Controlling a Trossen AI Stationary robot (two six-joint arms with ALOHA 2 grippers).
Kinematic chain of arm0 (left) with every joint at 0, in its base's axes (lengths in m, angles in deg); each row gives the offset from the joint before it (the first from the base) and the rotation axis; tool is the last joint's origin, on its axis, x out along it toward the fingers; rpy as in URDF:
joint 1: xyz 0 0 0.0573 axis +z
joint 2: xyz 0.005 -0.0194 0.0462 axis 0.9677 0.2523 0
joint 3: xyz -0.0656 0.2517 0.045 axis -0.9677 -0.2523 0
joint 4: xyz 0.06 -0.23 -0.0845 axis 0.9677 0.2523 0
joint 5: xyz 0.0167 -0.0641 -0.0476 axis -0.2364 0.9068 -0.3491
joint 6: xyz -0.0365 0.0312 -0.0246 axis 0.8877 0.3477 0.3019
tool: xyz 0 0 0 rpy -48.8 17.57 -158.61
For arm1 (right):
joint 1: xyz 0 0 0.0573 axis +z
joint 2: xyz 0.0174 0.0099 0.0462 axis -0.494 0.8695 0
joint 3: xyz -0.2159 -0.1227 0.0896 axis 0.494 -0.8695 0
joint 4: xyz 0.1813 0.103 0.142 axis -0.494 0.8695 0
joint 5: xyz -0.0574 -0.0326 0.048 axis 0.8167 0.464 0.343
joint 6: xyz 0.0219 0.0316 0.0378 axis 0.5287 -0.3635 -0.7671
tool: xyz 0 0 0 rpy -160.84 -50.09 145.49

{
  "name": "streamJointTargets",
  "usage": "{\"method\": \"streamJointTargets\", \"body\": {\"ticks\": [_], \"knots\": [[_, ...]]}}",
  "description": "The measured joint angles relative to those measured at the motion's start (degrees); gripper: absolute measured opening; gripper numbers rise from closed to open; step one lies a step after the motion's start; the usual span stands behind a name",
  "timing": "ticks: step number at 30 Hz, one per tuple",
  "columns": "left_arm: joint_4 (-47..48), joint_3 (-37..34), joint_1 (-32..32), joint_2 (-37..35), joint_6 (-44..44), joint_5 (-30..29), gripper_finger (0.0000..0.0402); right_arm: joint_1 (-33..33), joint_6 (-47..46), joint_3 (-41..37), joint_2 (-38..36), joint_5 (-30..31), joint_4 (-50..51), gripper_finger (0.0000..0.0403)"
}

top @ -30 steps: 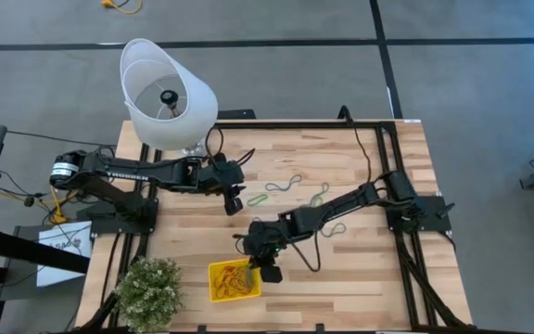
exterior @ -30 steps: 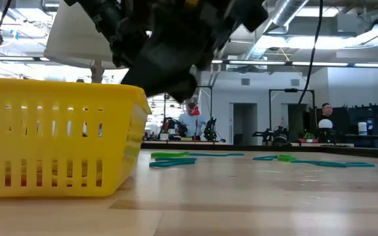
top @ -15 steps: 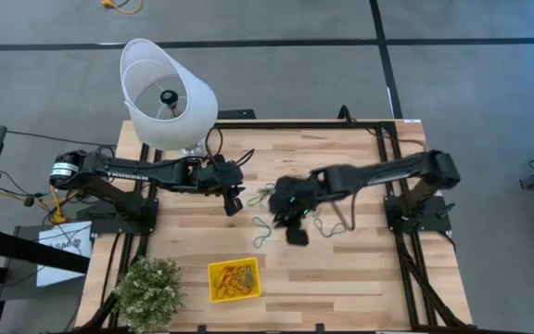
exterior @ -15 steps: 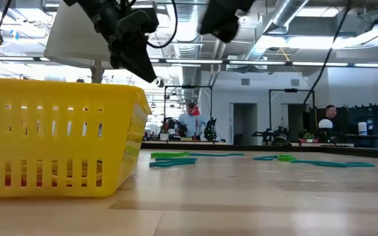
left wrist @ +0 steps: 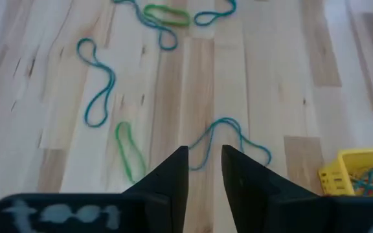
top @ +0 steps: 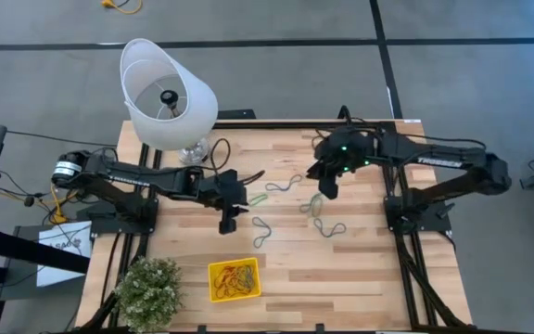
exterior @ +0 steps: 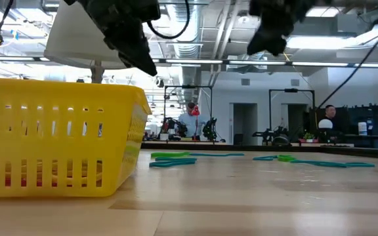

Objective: Pick and place items into bin
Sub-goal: Put the blue rubber band into the yellow bin

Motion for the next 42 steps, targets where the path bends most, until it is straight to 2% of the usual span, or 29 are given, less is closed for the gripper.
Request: {"method": "streamJointTargets", "body": {"ticks": [6, 12, 19, 28, 36, 42], "knots": [[-10.85, 0.02, -1.04, 9.11, -2.60, 0.22, 0.0083, -3.59, -6.87, -14.39, -4.53, -0.36, -11.59, 0.0071], [-14.44, 1.43, -0.99, 19.50, -6.08, 2.49, 0.0083, -2.09, -8.82, -21.14, -4.77, -0.38, -14.61, 0.0071], [-17.34, 3.40, -1.18, 25.57, -8.66, 5.07, 0.0083, -0.03, -9.57, -21.70, -3.82, -0.27, -17.14, 0.0071], [-19.70, 3.47, -2.17, 25.75, -9.33, 5.44, 0.0083, 1.07, -9.59, -21.68, -3.86, -0.27, -20.95, 0.0071], [-21.60, 3.56, -2.34, 31.37, -9.92, 4.29, 0.0083, 1.05, -9.59, -21.68, -3.86, -0.27, -20.87, 0.0071], [-22.51, 3.67, -2.34, 32.10, -9.18, 2.20, 0.0083, 1.07, -9.61, -21.68, -3.86, -0.27, -20.84, 0.0071]]}}
